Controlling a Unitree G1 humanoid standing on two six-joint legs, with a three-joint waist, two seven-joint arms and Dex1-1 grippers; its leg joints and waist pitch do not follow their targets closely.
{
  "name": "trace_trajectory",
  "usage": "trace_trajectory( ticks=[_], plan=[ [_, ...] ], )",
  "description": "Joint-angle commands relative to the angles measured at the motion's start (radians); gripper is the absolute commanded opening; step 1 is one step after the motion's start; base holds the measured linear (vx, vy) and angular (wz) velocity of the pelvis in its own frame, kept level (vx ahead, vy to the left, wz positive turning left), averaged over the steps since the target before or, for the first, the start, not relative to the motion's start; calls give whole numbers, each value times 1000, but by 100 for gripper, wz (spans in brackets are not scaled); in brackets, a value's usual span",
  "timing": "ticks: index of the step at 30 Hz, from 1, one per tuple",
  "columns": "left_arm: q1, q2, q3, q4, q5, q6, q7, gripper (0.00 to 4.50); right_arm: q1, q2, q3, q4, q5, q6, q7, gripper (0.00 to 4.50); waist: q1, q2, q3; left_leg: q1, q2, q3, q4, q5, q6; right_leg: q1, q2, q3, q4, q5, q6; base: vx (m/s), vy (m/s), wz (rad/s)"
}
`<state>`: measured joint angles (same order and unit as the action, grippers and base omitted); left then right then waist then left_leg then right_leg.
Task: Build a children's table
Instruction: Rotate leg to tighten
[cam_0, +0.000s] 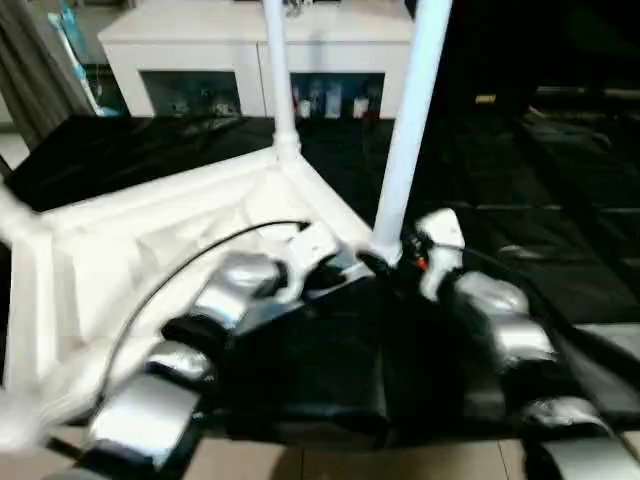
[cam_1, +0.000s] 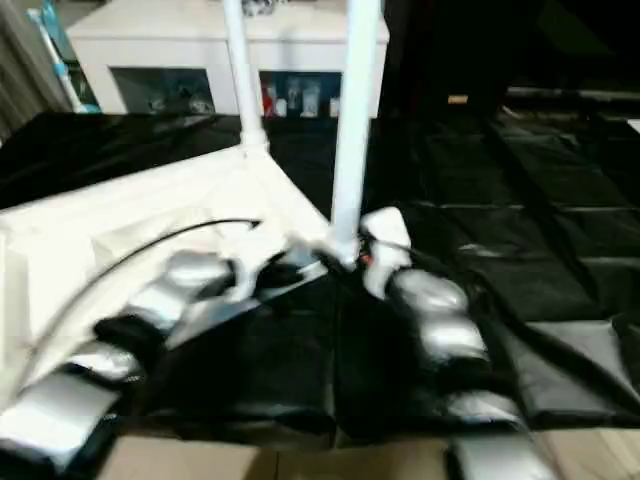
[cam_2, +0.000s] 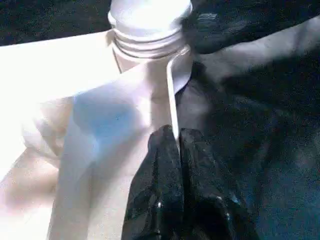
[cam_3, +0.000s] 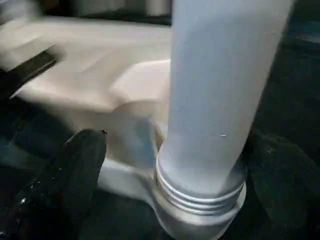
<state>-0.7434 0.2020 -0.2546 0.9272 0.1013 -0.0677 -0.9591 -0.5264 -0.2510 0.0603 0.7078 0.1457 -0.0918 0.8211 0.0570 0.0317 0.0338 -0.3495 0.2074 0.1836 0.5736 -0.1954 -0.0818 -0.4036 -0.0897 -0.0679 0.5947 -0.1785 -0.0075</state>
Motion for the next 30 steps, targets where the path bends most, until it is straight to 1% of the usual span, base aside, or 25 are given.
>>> trace_trajectory(
  ticks=[1,2,3,4,5,6,7,9,10,11,12,13,16,17,19,20,21,24,25,27,30],
  plan=[
    [72,34,-79,-53,4,-12,-157,0,6,-8,34,-26,-3,-15,94,447,10,-20,-50,-11,24,-1,-62,-189,111,57,-54,35,-68,-184,-253,0,0,0],
    [94,63,-98,-97,4,-17,-202,0,5,-23,25,-27,1,-21,114,447,10,-13,-49,-9,27,-1,-64,-200,101,52,-54,37,-67,-202,-256,0,0,0],
    [96,65,-100,-101,4,-17,-206,0,6,-24,24,-27,1,-21,116,447,11,-10,-49,-5,30,-1,-65,-207,95,49,-54,37,-68,-204,-258,0,0,0],
    [107,80,-106,-122,3,-16,-223,0,5,-33,23,-25,0,-27,124,447,12,-14,-49,-1,31,1,-66,-211,86,47,-50,38,-67,-190,-262,0,0,0],
    [125,98,-110,-154,-3,-11,-247,0,11,-47,23,-38,2,-19,148,447,15,-14,-49,2,31,2,-66,-211,84,44,-50,39,-66,-182,-265,0,0,0],
    [137,109,-111,-177,-8,-8,-263,0,16,-57,23,-50,5,-11,165,447,18,-13,-50,4,32,3,-66,-210,82,45,-50,39,-63,-166,-269,0,0,0],
    [159,132,-111,-218,-17,2,-289,0,34,-86,40,-84,11,2,221,447,23,-14,-49,-3,33,3,-66,-187,85,49,-50,39,-55,-123,-268,0,0,0],
    [177,153,-110,-253,-23,12,-319,0,45,-104,55,-104,16,7,257,447,27,-15,-50,-2,32,5,-64,-186,91,50,-49,40,-52,-108,-262,0,0,0],
    [179,155,-110,-257,-24,13,-322,0,46,-106,56,-106,17,7,260,447,26,-15,-49,-4,30,5,-65,-185,90,50,-48,40,-53,-113,-257,0,0,0],
    [189,171,-108,-273,-24,17,-334,0,55,-118,70,-120,21,15,294,447,28,-17,-50,-1,29,7,-63,-182,87,48,-49,41,-54,-113,-257,0,0,0],
    [192,176,-107,-280,-25,20,-337,0,58,-122,75,-124,20,18,307,447,28,-17,-50,-1,29,7,-63,-182,87,48,-49,41,-54,-113,-257,0,0,0],
    [198,186,-104,-294,-29,32,-339,0,65,-131,87,-124,10,14,334,447,28,-20,-49,-2,29,8,-62,-184,89,49,-49,41,-55,-111,-259,0,0,0],
    [200,191,-102,-311,-35,46,-339,0,64,-132,88,-117,3,13,343,447,27,-20,-48,-2,28,8,-63,-193,82,48,-50,41,-58,-146,-253,0,0,0],
    [198,190,-103,-319,-36,54,-339,0,62,-131,88,-115,5,17,348,447,27,-22,-46,-3,28,8,-65,-200,76,48,-51,42,-61,-187,-241,0,0,0],
    [198,189,-104,-323,-37,58,-338,0,58,-130,89,-108,3,18,345,447,27,-21,-47,-1,28,7,-64,-197,70,47,-51,43,-63,-195,-237,0,0,0],
    [197,188,-105,-328,-39,64,-336,0,52,-129,90,-100,1,17,337,432,27,-20,-48,-2,27,7,-63,-187,69,47,-50,43,-60,-180,-239,0,0,0],
    [197,188,-106,-331,-40,67,-337,0,51,-129,90,-99,2,19,336,432,27,-20,-49,-1,27,8,-63,-183,70,47,-50,42,-60,-171,-241,0,0,0],
    [197,185,-108,-337,-41,75,-335,0,49,-128,93,-98,3,26,337,410,28,-20,-51,-1,27,8,-60,-163,77,49,-48,42,-54,-127,-253,0,0,0],
    [197,185,-108,-337,-41,77,-334,0,49,-128,94,-97,3,27,339,403,28,-21,-52,-2,26,9,-58,-150,85,50,-47,41,-51,-97,-260,0,0,0],
    [198,188,-109,-342,-42,80,-335,0,50,-128,102,-92,-9,22,339,374,28,-20,-52,-2,25,9,-57,-152,89,50,-47,41,-51,-95,-263,0,0,0],
    [201,191,-109,-350,-43,89,-335,0,50,-126,104,-84,-16,16,340,368,29,-20,-52,-2,26,8,-57,-156,88,51,-48,40,-51,-104,-263,0,0,0]
  ],
)
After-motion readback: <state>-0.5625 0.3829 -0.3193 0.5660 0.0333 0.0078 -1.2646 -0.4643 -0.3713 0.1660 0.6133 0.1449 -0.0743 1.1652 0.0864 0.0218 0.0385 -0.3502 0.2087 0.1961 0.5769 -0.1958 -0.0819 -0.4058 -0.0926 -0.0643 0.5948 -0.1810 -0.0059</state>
